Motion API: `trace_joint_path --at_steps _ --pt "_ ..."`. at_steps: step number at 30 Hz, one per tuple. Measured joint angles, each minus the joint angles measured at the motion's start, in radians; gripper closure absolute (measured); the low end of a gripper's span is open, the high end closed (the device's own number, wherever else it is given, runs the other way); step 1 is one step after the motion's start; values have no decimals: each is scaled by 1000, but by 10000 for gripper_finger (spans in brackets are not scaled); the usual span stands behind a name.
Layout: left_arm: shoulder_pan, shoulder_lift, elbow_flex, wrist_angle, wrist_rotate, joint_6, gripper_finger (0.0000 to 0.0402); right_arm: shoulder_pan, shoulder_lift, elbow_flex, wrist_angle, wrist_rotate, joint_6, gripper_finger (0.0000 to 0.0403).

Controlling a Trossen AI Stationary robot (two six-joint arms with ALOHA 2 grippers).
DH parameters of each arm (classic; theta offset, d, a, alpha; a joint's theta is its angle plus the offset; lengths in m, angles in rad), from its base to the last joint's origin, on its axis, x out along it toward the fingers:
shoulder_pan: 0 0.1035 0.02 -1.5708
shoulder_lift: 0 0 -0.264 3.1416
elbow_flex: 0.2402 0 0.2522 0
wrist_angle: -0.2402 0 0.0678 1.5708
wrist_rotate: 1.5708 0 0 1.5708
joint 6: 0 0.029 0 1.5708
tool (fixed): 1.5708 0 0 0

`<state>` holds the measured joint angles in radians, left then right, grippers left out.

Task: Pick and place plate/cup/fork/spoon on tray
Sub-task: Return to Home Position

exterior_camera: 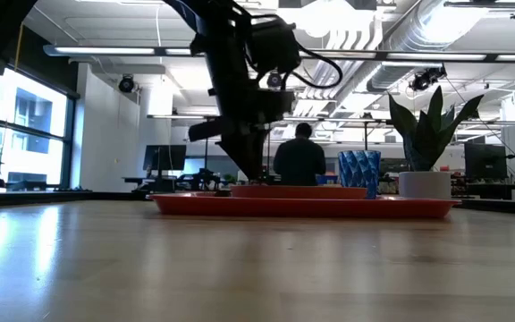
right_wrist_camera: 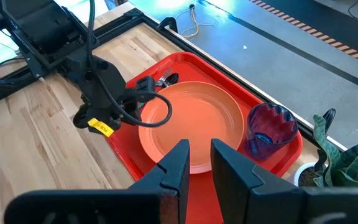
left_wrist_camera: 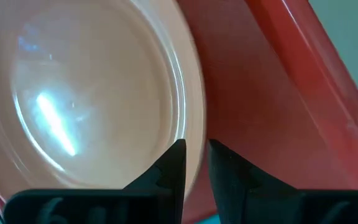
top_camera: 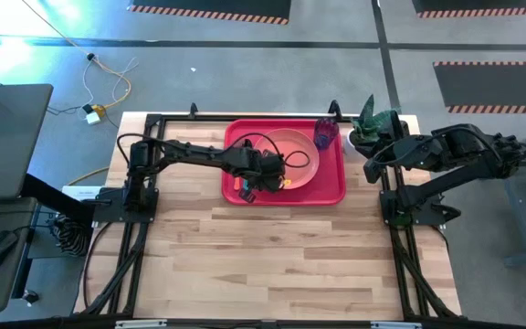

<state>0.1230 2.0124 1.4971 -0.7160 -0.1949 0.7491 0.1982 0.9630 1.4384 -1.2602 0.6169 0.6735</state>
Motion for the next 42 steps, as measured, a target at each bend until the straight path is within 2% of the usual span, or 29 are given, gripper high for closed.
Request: trace_joint_path --at_steps 6,11,14,20,23,29,35,42 --pt "0 -65 1 -36 1 -138 344 0 0 0 1 0 0 345" --pt "0 -169 2 -60 25 -305 344 0 11 0 6 18 5 345" --pt "1 -244 2 -83 102 -414 344 0 24 0 8 21 4 345" --pt "1 -402 2 -114 338 -592 344 0 63 0 17 11 7 345" --pt "0 -474 -19 -90 391 -658 344 0 83 0 31 -4 8 345" --pt "-14 -652 -238 64 398 -770 344 0 104 0 77 -25 8 345" --pt "-63 -854 -492 279 398 -873 344 1 105 0 212 -24 1 345" --pt "-130 -1072 -719 513 393 -960 344 1 105 0 324 -15 -47 345"
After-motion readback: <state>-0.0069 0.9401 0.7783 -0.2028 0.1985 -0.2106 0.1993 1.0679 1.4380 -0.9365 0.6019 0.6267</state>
